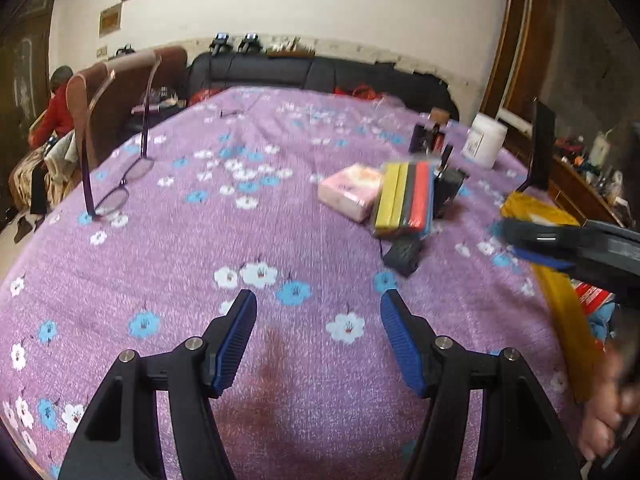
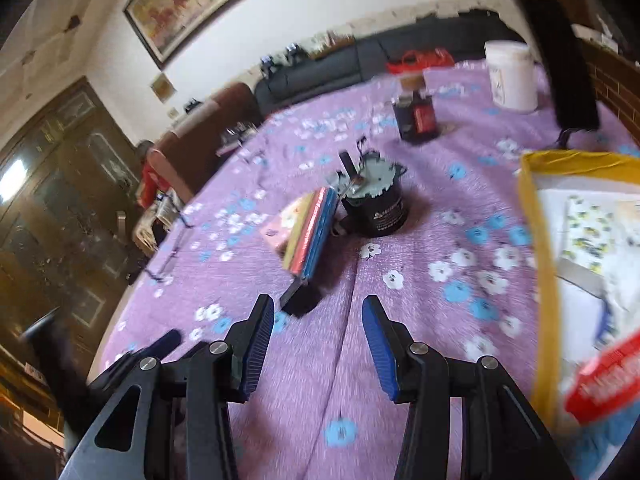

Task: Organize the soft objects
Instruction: 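Withdraw both grippers from the tray back toward the remaining items, then grasp the pink tissue pack with the left gripper while the right approaches the tube bag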

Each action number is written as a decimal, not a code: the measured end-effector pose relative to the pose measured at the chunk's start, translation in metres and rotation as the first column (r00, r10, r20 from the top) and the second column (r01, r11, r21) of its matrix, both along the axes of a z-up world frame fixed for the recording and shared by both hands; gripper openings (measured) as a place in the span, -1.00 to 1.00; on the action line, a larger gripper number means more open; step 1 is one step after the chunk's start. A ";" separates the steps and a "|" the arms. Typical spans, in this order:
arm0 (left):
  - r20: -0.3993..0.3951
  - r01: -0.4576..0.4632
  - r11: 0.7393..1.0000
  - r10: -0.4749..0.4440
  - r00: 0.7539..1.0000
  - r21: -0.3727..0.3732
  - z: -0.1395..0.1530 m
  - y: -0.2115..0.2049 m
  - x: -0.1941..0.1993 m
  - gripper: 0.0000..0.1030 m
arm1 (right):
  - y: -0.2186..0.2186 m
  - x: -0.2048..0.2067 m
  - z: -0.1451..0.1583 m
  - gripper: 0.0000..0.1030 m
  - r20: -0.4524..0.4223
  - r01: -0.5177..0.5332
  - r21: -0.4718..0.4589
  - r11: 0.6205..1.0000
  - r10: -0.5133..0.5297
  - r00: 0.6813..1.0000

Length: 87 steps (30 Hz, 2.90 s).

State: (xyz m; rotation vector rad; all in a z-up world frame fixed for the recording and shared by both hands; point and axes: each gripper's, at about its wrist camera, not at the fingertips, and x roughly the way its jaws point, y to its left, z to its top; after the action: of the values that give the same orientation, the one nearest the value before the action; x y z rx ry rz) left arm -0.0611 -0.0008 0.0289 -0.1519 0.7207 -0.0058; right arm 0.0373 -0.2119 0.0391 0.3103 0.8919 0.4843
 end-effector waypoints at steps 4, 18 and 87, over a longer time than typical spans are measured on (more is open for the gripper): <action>-0.013 0.028 1.000 -0.029 1.000 -0.007 -0.002 -0.003 -0.001 0.24 | 0.014 0.029 -0.011 -0.02 -0.035 0.007 -0.002 1.000 -0.007 0.999; -0.035 0.080 0.995 -0.083 0.996 -0.065 -0.004 -0.001 0.000 0.24 | 0.032 0.041 -0.013 -0.61 -0.024 -0.015 0.017 1.000 0.016 1.000; -0.082 0.013 0.986 0.000 0.997 0.165 -0.013 -0.009 -0.007 0.01 | 0.041 -0.058 -0.035 -0.03 0.004 -0.078 -0.390 0.918 0.086 0.996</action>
State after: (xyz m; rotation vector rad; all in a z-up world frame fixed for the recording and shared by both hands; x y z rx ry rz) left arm -0.0686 -0.0100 0.0164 0.0094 0.8002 0.0544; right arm -0.0210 -0.1705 0.0046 -0.0974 0.9615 0.3748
